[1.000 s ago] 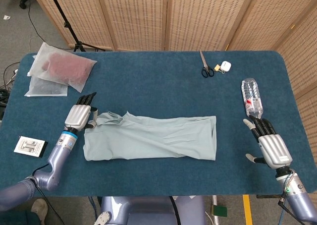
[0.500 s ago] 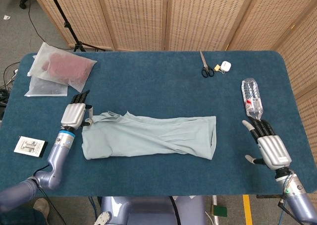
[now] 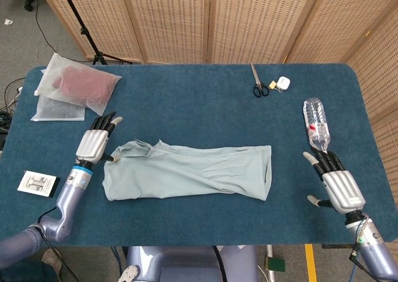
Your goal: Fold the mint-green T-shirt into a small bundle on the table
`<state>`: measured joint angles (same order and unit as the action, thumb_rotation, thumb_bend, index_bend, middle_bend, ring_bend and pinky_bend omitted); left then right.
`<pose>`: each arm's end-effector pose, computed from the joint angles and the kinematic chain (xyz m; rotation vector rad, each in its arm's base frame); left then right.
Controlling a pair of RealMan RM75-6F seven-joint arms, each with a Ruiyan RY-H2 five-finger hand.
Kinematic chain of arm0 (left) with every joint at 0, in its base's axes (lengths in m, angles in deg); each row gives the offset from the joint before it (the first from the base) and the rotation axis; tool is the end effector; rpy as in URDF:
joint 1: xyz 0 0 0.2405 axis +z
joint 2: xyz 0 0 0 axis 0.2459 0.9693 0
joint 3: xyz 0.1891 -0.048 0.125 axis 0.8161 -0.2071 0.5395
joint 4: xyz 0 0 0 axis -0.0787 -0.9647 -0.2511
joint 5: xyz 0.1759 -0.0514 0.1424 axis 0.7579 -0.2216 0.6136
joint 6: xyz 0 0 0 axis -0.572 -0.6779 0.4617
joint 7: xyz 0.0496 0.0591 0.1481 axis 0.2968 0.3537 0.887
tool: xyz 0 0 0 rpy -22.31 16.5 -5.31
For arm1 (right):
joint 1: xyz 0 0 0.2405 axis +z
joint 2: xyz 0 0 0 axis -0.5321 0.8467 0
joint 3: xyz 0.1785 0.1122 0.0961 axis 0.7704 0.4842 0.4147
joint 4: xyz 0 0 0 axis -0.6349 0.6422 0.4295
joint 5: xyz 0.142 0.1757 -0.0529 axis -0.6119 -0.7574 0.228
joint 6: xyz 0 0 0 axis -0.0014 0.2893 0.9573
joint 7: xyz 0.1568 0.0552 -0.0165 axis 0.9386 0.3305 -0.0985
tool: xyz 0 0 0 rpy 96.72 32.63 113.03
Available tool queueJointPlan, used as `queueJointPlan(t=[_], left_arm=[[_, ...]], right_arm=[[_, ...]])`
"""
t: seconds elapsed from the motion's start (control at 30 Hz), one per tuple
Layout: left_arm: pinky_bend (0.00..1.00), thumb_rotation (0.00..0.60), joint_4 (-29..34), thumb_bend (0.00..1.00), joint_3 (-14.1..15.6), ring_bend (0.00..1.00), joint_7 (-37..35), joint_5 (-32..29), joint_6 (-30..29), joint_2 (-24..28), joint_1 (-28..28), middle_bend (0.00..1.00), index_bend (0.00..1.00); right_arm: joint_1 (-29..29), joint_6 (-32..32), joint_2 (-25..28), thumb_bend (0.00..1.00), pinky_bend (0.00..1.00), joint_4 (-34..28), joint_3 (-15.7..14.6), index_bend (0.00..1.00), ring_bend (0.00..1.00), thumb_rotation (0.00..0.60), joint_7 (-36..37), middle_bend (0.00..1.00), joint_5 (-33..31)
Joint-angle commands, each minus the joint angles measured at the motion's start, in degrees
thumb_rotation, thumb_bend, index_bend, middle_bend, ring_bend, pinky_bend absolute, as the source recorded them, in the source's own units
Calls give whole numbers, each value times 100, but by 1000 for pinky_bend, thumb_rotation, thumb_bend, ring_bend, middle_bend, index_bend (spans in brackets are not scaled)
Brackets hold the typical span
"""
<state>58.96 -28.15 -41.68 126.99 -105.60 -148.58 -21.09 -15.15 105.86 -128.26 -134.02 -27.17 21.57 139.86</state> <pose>-0.2212 0.3833 -0.0056 -1.5892 -1.0264 -1.0139 -0.2692 -0.2548 0.1009 1.6237 -0.9667 0.9393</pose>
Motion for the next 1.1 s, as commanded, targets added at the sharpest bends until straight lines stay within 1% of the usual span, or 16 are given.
queueJointPlan(t=[0.03, 0.2, 0.3, 0.4, 0.53, 0.57, 0.6, 0.63, 0.7, 0.73, 0.83, 1.1], left_arm=[[0, 600, 120, 0, 283, 0, -219, 431, -340, 242, 201, 0, 0], [0, 600, 169, 0, 628, 0, -634, 930, -682, 541, 444, 0, 0], [0, 600, 55, 0, 825, 0, -939, 1206, -868, 632, 569, 0, 0], [0, 600, -227, 0, 961, 0, -1278, 1396, -1070, 605, 697, 0, 0], [0, 600, -754, 0, 1098, 0, -1872, 1651, -1280, 446, 770, 0, 10], [0, 600, -929, 0, 1132, 0, -2038, 1737, -1371, 380, 783, 0, 31], [0, 600, -1129, 4, 1179, 0, -2195, 1820, -1440, 301, 797, 0, 84], [0, 600, -1302, 11, 1211, 0, -2334, 1881, -1485, 228, 800, 0, 160], [0, 600, -1631, 25, 1276, 0, -2565, 1976, -1506, 84, 788, 0, 264], [0, 600, -1748, 33, 1292, 0, -2617, 1998, -1496, 30, 779, 0, 303], [0, 600, -2089, 58, 1316, 0, -2734, 2038, -1458, -138, 743, 0, 377], [0, 600, -2531, 68, 1299, 0, -2821, 2050, -1382, -354, 642, 0, 404]], right_arm=[[-15, 21, 17, 2, 0, -8, 8, 0, 0, 600, 22, 0, 19], [-32, 21, 35, 2, 0, -25, 10, 0, 0, 600, 39, 0, 57], [-46, 40, 48, 2, 0, -58, 6, 0, 0, 600, 39, 0, 99], [-65, 69, 57, 2, 0, -76, 9, 0, 0, 600, 40, 0, 128], [-71, 68, 64, 2, 0, -82, 16, 0, 0, 600, 47, 0, 146], [-72, 66, 65, 2, 0, -84, 16, 0, 0, 600, 50, 0, 151], [-72, 63, 66, 2, 0, -87, 15, 0, 0, 600, 55, 0, 161], [-72, 61, 67, 2, 0, -87, 16, 0, 0, 600, 56, 0, 166], [-74, 64, 71, 2, 0, -94, 23, 0, 0, 600, 57, 0, 175], [-76, 68, 72, 2, 0, -95, 26, 0, 0, 600, 59, 0, 178], [-84, 70, 81, 2, 0, -96, 37, 0, 0, 600, 76, 0, 174], [-86, 43, 90, 2, 0, -81, 61, 0, 0, 600, 119, 0, 156]])
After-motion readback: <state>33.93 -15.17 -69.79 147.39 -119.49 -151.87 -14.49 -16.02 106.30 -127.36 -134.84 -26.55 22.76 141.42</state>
